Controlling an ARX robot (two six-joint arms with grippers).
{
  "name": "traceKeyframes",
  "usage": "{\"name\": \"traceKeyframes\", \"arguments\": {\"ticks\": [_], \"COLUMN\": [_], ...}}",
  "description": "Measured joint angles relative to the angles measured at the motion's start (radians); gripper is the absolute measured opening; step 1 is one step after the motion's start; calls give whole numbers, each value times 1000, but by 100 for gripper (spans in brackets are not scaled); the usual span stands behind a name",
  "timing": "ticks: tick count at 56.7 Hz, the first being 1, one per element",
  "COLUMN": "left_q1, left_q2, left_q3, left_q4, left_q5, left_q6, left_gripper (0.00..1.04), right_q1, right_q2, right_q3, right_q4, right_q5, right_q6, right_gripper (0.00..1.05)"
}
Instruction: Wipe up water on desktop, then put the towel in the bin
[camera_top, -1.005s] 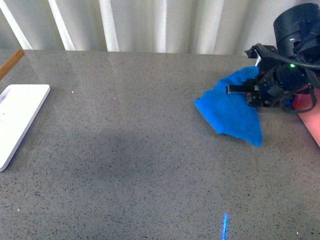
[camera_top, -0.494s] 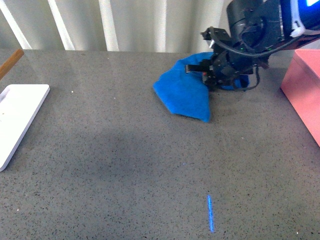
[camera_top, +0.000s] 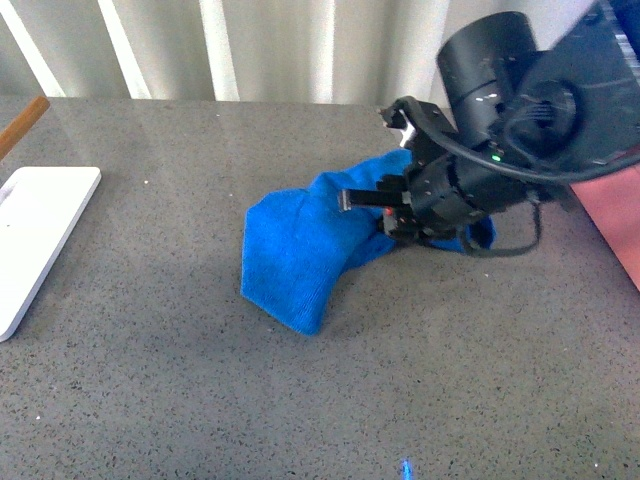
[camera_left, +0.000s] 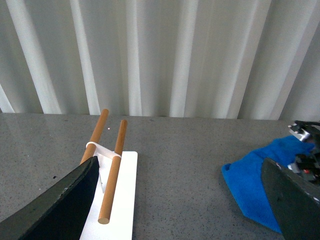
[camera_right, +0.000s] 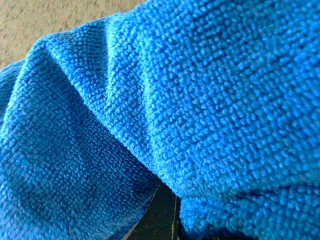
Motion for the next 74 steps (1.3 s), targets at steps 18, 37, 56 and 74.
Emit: {"name": "traceKeyframes", "arguments": {"ticks": [18, 37, 56, 74], "left_q1": [0, 0, 0, 0], "left_q2": [0, 0, 0, 0], "left_q3": [0, 0, 0, 0], "left_q4": [0, 0, 0, 0], "left_q5": [0, 0, 0, 0], "left_q6": [0, 0, 0, 0], "left_gripper": [98, 98, 98, 98], "right_q1": [-101, -229, -216, -229], "right_q2": [-220, -312, -341, -427], "right_q3": [-275, -267, -32, 344], "right_q4": [38, 8, -79, -290], "right_q5": [-5, 22, 92, 226], "right_q6": [-51, -125, -182, -220], "right_gripper": [3, 3, 3, 3]}}
